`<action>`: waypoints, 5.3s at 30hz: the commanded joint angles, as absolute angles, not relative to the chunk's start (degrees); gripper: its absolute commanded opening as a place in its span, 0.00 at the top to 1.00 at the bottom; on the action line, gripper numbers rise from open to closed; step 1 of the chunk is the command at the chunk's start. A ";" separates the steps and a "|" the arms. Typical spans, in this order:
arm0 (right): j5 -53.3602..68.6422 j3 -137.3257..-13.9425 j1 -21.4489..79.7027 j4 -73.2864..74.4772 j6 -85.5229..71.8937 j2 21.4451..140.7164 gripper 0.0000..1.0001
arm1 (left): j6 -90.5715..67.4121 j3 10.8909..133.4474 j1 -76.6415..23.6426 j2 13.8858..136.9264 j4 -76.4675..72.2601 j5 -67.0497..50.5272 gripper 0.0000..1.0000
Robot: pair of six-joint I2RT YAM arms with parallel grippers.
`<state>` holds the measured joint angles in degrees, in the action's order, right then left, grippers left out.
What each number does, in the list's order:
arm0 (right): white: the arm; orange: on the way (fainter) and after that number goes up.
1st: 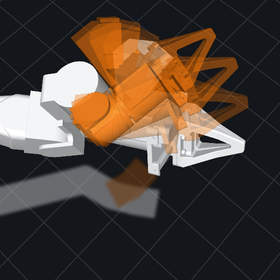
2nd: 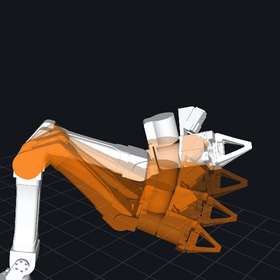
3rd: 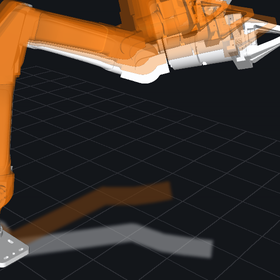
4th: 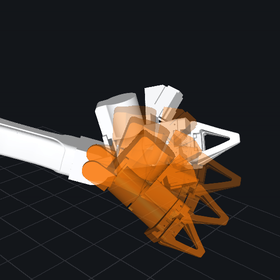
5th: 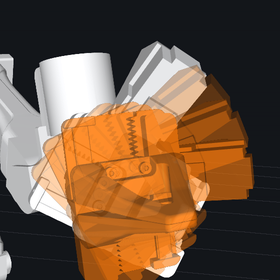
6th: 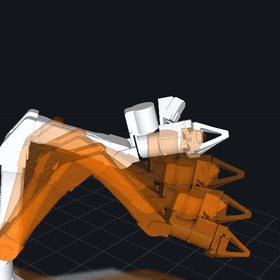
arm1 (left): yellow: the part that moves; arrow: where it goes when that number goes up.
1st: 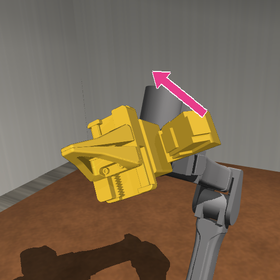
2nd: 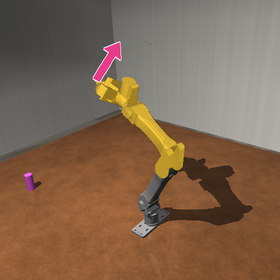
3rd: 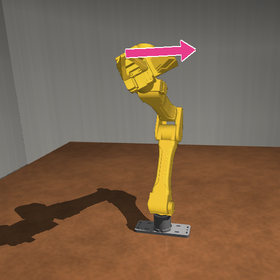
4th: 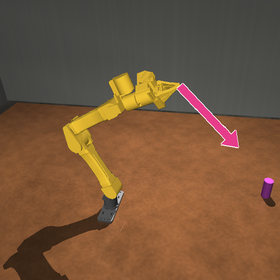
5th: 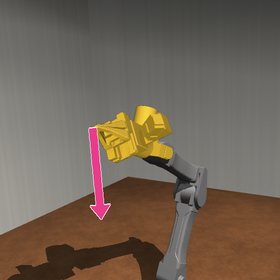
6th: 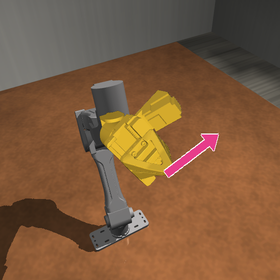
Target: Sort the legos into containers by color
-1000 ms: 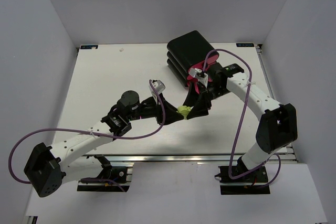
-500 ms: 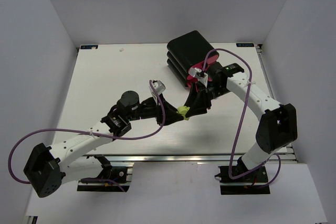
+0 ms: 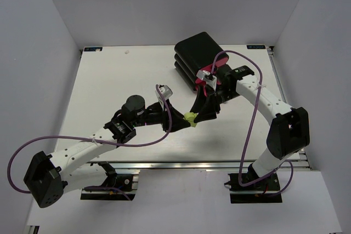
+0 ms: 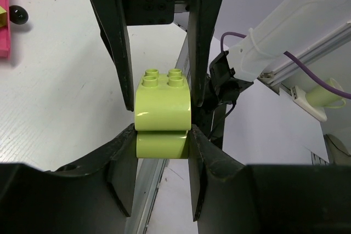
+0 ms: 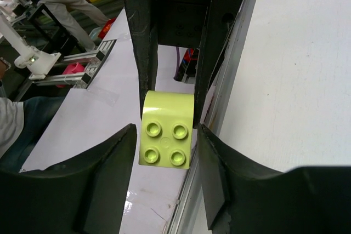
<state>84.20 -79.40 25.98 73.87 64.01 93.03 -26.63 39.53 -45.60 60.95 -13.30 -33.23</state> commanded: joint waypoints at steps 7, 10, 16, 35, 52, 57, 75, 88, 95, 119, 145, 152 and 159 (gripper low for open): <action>90.97 -81.12 25.84 74.88 64.51 92.55 0.56 | -25.93 39.90 -45.70 59.59 -13.09 -34.19 0.93; 90.97 -81.21 25.93 74.88 64.51 92.72 0.81 | -25.84 40.08 -45.70 59.59 -13.01 -34.10 0.93; 89.65 -83.75 24.35 74.80 63.29 93.69 1.00 | -25.40 39.56 -45.70 58.10 -10.64 -34.01 0.93; 53.41 -71.70 20.13 26.52 19.79 82.32 1.00 | -21.27 37.88 -45.18 50.54 3.68 -23.31 0.95; 8.26 -66.96 18.37 13.36 20.83 87.96 1.00 | -21.53 38.94 -45.17 50.18 7.21 -12.57 0.95; 8.96 -71.63 18.28 15.46 21.09 94.21 0.72 | -23.29 39.64 -45.18 54.57 1.95 -12.74 0.95; 17.31 -65.32 10.84 12.93 10.94 82.47 1.00 | -30.40 52.27 -45.70 84.80 -20.29 -12.31 0.99; 30.40 -53.35 -3.06 6.24 -1.85 61.26 1.00 | -29.97 75.47 -49.48 110.11 -19.34 5.53 0.94; 36.99 -51.42 -6.50 5.63 -0.26 59.94 1.00 | -29.44 86.72 -50.62 119.26 -14.95 12.03 0.73; 34.65 -54.84 -7.49 13.80 6.15 77.24 1.00 | -20.59 69.05 -49.04 88.10 -3.46 2.28 1.00; 10.01 -67.85 3.25 5.89 -23.64 106.78 0.82 | -8.35 41.75 -49.04 38.41 21.01 32.60 0.40; 16.61 -68.82 3.25 3.78 -26.28 108.46 0.62 | -8.44 41.49 -49.04 38.14 21.00 32.87 0.40; 19.33 -73.47 3.25 3.96 -28.47 112.84 0.57 | -8.44 41.57 -49.04 38.58 21.01 32.96 0.39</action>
<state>16.67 -69.89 3.07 6.24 -26.28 111.18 -8.78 41.63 -49.23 38.89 20.21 32.14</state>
